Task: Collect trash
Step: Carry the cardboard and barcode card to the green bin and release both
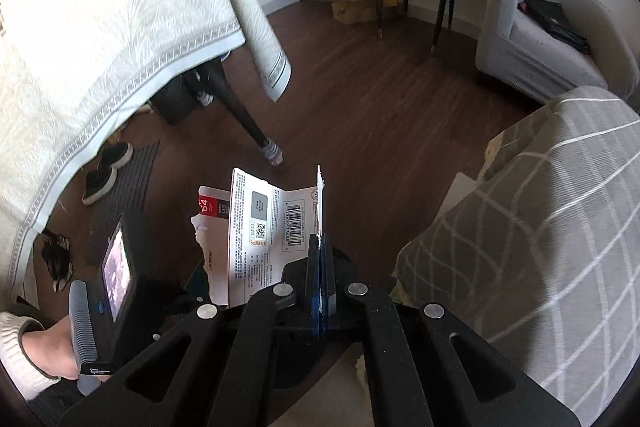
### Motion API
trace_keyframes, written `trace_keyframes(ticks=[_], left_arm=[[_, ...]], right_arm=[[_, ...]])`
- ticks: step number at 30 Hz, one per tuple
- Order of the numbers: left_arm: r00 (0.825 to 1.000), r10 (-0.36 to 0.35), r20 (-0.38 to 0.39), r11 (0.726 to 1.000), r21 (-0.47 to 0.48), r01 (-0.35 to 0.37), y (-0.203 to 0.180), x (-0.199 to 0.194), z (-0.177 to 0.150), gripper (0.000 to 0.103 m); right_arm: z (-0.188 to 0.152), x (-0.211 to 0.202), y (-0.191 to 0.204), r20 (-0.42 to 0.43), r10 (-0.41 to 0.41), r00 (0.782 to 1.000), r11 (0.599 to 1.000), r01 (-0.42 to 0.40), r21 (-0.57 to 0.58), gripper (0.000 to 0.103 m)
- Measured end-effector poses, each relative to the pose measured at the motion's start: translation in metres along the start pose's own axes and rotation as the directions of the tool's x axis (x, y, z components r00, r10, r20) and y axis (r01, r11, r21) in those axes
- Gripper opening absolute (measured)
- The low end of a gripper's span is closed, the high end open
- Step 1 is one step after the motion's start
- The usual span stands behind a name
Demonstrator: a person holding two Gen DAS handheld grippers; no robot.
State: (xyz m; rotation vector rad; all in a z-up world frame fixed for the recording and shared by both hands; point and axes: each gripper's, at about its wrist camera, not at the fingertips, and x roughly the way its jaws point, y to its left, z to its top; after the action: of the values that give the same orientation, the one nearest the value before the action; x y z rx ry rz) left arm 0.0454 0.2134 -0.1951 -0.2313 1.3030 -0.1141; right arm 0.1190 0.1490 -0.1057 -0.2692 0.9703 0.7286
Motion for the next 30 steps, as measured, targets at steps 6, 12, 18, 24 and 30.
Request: trace_keyframes(ticks=[6, 12, 18, 24, 30], left_arm=[[0.996, 0.046, -0.081, 0.999, -0.018, -0.047, 0.014, 0.017, -0.013, 0.022], [0.997, 0.051, -0.051, 0.998, -0.034, -0.053, 0.024, 0.004, -0.013, 0.042], [0.998, 0.039, 0.051, 0.998, -0.042, -0.037, 0.024, -0.030, -0.004, 0.047], [0.986, 0.028, 0.165, 0.999, -0.050, -0.020, 0.018, -0.068, 0.007, 0.044], [0.966, 0.020, 0.257, 0.999, -0.054, -0.006, 0.012, -0.101, 0.014, 0.032]], right_arm=[[-0.006, 0.026, 0.009, -0.062, -0.005, 0.998, 1.000, 0.004, -0.021, 0.000], [-0.013, 0.052, 0.013, -0.128, -0.004, 0.992, 1.000, 0.001, -0.021, 0.000], [-0.021, 0.074, 0.024, -0.182, -0.006, 0.983, 0.999, -0.002, -0.047, 0.000], [-0.027, 0.089, 0.027, -0.217, -0.016, 0.976, 0.998, 0.003, -0.058, 0.000], [-0.036, 0.107, 0.023, -0.264, -0.016, 0.964, 0.999, 0.003, -0.048, 0.000]])
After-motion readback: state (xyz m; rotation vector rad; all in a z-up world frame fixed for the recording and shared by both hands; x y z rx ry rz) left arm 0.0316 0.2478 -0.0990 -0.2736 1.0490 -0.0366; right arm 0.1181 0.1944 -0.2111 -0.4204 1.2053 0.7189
